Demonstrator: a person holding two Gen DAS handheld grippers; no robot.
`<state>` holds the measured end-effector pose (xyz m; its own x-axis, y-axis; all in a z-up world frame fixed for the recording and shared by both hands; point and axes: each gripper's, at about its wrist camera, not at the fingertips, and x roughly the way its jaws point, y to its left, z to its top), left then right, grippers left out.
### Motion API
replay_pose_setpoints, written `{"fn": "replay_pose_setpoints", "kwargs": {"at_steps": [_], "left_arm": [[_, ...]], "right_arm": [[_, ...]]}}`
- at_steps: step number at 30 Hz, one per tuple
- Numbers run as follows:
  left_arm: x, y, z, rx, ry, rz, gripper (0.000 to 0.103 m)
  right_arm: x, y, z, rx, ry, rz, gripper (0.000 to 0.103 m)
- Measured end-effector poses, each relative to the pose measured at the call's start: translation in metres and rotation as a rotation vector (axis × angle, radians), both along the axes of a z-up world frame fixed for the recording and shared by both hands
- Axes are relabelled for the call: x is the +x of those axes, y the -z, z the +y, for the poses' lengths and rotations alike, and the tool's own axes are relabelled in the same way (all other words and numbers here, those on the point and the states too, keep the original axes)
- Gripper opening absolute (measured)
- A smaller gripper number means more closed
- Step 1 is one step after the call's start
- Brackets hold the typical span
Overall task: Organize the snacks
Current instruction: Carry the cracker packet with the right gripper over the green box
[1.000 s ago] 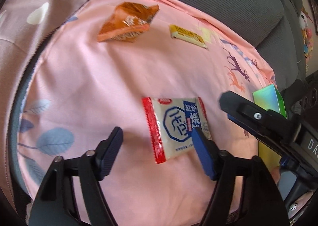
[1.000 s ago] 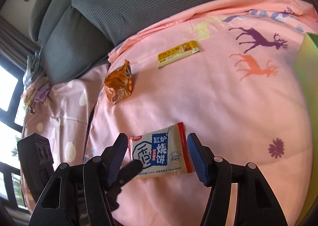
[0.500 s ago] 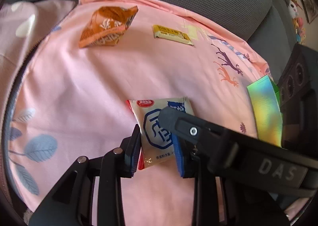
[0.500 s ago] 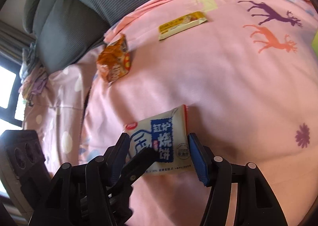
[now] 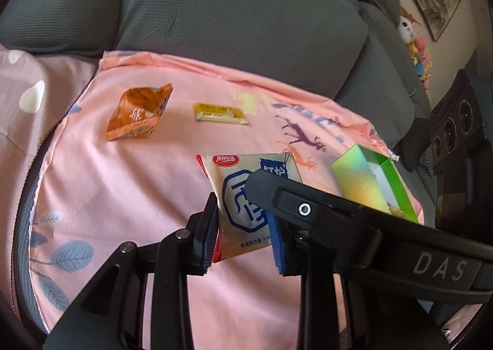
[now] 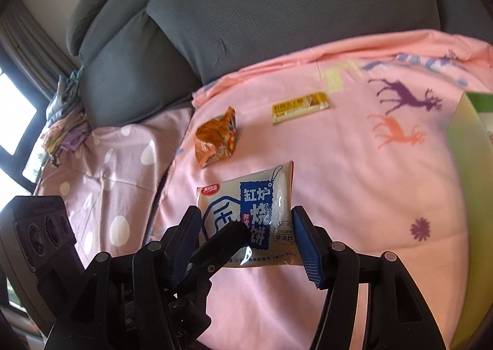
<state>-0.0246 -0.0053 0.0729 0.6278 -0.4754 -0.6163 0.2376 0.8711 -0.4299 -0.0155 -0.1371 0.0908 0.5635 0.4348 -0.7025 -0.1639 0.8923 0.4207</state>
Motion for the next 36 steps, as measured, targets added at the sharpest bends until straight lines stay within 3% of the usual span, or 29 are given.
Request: {"fn": "replay_pose_setpoints", "kwargs": {"at_steps": [9,19,27,36], "left_arm": [[-0.005,-0.033,-0.035,-0.004,0.057,-0.086,0.028],[-0.005,-0.067,-0.131,0.034,0.230,-0.196,0.029],[-0.002,-0.070,-0.204,0.067,0.363,-0.226,0.030],[0.002,-0.049,-0.262,0.059,0.467,-0.157,0.031]], "right_arm": [[-0.017,-0.030,-0.036,0.025,0.072,-0.097,0.063],[-0.049,-0.055,-0.125,0.095,0.258,-0.211,0.063],[-0.071,-0.052,-0.197,0.163,0.429,-0.237,0.063],[-0.082,-0.035,-0.248,0.165,0.588,-0.171,0.063]]}}
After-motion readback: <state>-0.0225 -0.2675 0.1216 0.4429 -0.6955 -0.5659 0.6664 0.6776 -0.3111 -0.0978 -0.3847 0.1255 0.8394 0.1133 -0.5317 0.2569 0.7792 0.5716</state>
